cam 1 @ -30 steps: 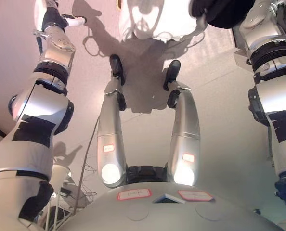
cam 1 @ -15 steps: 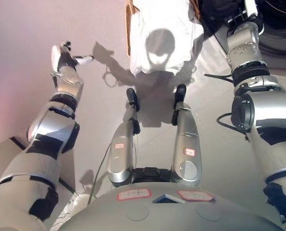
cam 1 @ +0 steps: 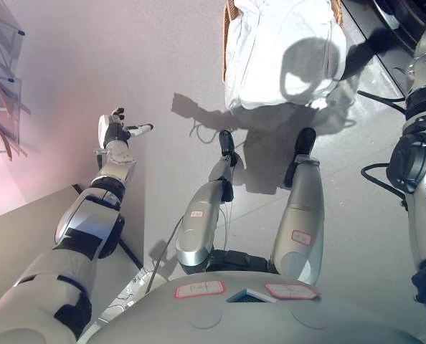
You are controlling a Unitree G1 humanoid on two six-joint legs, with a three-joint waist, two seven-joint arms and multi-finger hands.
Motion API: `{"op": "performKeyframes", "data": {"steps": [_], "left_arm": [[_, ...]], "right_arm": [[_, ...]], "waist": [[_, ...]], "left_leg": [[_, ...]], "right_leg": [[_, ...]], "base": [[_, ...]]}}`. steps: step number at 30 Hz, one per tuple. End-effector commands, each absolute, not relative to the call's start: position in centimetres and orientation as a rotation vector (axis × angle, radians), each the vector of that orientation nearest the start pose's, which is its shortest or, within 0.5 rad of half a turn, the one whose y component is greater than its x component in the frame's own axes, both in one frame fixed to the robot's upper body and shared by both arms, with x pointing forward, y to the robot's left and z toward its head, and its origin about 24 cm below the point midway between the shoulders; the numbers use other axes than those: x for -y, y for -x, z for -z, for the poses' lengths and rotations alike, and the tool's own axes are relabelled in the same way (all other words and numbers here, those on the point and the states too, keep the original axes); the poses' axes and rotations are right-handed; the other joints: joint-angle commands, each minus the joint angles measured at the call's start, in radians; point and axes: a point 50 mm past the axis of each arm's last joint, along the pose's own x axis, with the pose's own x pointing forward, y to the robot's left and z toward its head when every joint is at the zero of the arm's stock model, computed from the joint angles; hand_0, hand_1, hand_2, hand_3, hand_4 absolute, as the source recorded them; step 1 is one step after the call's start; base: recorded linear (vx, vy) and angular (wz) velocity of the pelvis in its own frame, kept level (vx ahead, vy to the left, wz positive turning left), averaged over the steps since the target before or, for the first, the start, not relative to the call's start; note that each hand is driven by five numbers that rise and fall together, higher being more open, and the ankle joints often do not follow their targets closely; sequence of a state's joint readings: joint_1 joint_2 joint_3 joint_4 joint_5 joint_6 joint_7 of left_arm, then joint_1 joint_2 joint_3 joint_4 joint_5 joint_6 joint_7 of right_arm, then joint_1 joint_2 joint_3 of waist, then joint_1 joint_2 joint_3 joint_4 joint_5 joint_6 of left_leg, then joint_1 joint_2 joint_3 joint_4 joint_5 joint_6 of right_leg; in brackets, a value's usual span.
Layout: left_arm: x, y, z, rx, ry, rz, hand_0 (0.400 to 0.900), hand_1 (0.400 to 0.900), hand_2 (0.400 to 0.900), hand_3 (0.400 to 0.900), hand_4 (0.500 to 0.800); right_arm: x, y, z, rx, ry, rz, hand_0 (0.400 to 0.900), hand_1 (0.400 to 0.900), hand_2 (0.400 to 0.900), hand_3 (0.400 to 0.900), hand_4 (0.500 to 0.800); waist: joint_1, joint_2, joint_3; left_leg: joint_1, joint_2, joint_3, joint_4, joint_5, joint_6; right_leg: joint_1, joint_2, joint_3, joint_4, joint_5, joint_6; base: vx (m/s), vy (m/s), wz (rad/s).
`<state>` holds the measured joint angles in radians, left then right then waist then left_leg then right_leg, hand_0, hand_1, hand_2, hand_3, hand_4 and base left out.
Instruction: Put the clothes in the basket into the washing machine.
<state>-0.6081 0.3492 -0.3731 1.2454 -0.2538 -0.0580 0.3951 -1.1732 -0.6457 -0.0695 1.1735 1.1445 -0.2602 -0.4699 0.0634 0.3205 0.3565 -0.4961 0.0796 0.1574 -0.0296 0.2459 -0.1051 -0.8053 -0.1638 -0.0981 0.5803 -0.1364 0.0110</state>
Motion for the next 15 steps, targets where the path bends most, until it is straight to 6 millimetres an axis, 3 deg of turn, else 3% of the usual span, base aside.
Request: {"op": "performKeyframes", "data": {"steps": [1,4,13,14,15], "left_arm": [[-27.8,-27.7,4.8,-0.615,-0.553,-0.45,0.9,0.9,0.9,0.9,0.8],[-27.5,-27.3,5.3,-0.624,-0.542,-0.429,0.9,0.9,0.9,0.9,0.8],[-27.2,-26.8,5.8,-0.629,-0.531,-0.416,0.9,0.9,0.9,0.9,0.8],[-27.3,-26.7,5.9,-0.629,-0.529,-0.42,0.9,0.9,0.9,0.9,0.8],[-27.4,-26.8,5.7,-0.624,-0.523,-0.424,0.9,0.9,0.9,0.9,0.8]], "right_arm": [[32.2,-37.7,-28.8,0.54,-0.675,0.664,0.4,0.4,0.4,0.4,0.5],[32.7,-37.3,-30.1,0.576,-0.664,0.646,0.4,0.4,0.4,0.4,0.5],[33.2,-37.4,-29.4,0.529,-0.603,0.666,0.4,0.4,0.4,0.4,0.5],[33.2,-37.3,-29.6,0.536,-0.605,0.668,0.9,0.9,0.9,0.9,0.8],[33.2,-37.3,-29.7,0.546,-0.608,0.662,0.9,0.9,0.9,0.9,0.8]], "waist": [[0.015,-0.009,-0.215],[0.022,-0.014,-0.219],[0.033,-0.022,-0.209],[0.031,-0.019,-0.206],[0.033,-0.017,-0.206]], "left_leg": [[0.055,0.01,-0.054,-0.057,-0.002,-0.077],[0.055,0.017,-0.061,-0.058,0.008,-0.087],[0.047,0.023,-0.066,-0.058,0.019,-0.092],[0.043,0.022,-0.067,-0.058,0.021,-0.093],[0.04,0.02,-0.069,-0.058,0.023,-0.095]], "right_leg": [[0.199,0.043,-0.003,-0.248,0.047,0.055],[0.206,0.048,-0.01,-0.246,0.038,0.051],[0.199,0.049,-0.012,-0.252,0.042,0.047],[0.197,0.046,-0.01,-0.256,0.044,0.047],[0.196,0.043,-0.01,-0.259,0.046,0.047]], "base": [[0.02,-0.042,0.04],[0.03,-0.056,0.05],[0.0,-0.028,0.01],[-0.01,0.008,0.07],[-0.01,0.01,0.11]]}}
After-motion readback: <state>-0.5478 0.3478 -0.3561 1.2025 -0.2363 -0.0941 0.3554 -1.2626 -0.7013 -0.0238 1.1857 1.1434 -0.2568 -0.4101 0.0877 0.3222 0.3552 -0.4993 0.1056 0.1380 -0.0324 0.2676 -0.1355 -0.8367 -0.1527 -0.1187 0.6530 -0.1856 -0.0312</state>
